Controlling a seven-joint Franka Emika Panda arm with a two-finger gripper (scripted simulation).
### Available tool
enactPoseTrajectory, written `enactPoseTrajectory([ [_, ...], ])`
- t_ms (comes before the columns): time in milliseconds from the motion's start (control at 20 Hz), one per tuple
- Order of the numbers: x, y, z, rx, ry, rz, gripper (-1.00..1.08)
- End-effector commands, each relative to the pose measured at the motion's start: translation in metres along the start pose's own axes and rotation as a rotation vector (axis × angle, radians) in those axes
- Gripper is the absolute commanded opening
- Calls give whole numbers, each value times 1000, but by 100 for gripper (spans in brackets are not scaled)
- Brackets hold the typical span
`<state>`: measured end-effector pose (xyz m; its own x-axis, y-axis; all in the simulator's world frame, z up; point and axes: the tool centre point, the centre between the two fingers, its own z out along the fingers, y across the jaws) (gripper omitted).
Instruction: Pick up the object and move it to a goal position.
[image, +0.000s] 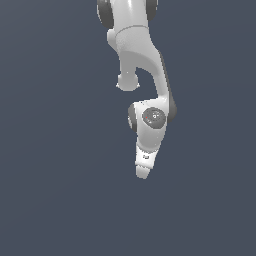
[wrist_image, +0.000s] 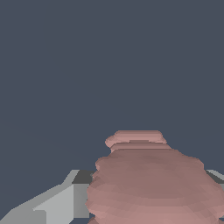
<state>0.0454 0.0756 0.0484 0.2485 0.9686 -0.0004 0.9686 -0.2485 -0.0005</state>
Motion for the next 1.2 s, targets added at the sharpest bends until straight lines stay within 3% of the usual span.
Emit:
enactPoseTrajectory([
  [0,5,-10,-4,0,0,-1,-100],
  [1150,87,-178,-63,-1,-2,0,-100],
])
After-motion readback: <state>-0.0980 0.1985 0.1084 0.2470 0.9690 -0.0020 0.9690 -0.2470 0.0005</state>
